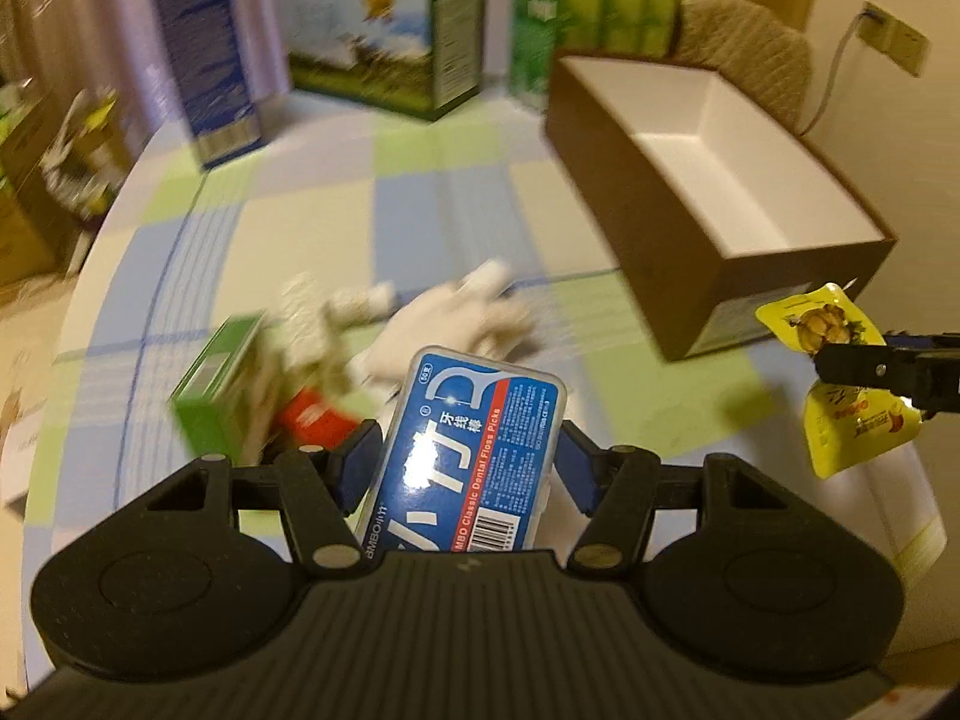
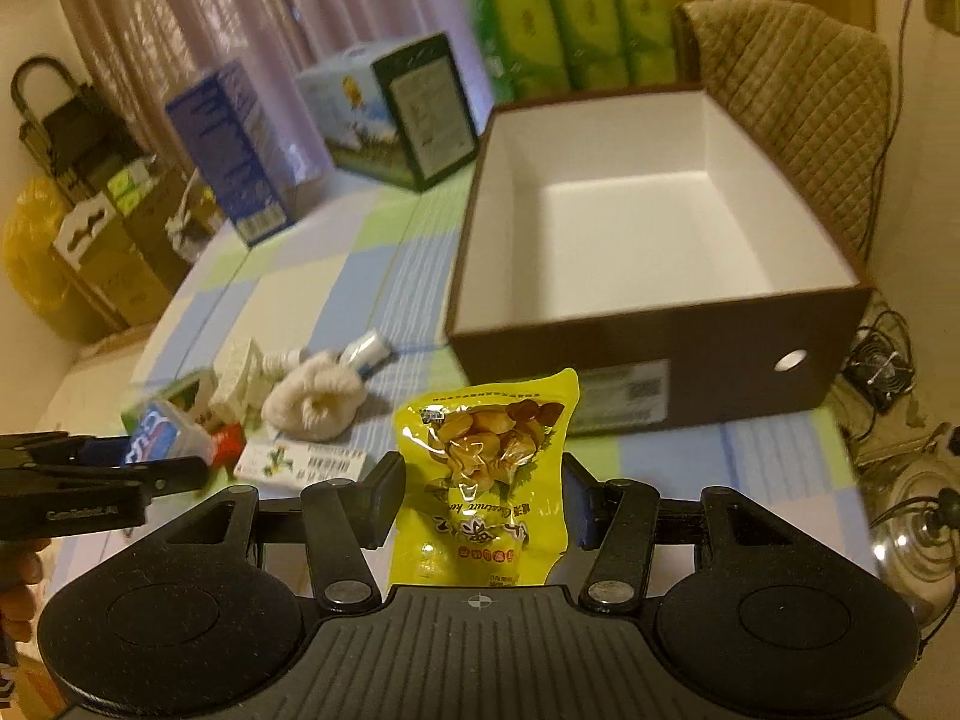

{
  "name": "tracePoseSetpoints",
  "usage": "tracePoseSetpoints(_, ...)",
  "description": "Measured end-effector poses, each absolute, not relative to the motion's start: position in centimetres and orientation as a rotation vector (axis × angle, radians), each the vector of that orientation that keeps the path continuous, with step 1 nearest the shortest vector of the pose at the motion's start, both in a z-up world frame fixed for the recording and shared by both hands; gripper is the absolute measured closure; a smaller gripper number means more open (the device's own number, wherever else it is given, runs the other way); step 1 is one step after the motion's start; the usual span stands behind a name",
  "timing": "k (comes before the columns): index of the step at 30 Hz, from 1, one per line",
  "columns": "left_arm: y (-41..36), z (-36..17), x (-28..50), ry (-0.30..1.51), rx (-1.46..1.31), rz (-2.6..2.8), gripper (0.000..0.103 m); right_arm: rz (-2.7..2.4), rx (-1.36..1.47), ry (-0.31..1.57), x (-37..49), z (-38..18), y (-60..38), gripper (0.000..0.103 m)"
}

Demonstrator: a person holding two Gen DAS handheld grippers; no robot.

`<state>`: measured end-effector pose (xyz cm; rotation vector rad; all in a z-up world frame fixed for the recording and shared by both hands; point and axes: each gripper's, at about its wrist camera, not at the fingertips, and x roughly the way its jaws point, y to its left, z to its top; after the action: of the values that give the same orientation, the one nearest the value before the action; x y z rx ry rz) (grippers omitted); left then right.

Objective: Organize objects
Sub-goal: 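Lower the blue case and yellow pouch into the cardboard box and open both tools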

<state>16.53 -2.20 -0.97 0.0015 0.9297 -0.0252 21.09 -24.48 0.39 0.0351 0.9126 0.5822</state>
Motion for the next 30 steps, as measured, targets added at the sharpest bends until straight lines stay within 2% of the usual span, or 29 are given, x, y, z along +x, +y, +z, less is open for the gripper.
tracePoseSetpoints(15,-11.9,2.0,25.5,0.851,0.041,-0.166,0.044,0.541,0.062,0.806,28.8,4.5,-29.8,0.052)
tracePoseSetpoints(30,-18.1,0.3,34.7,0.937,-0.001,-0.164,0.044,0.526,0.018,0.849,37.2,1.9,-31.9,0.052)
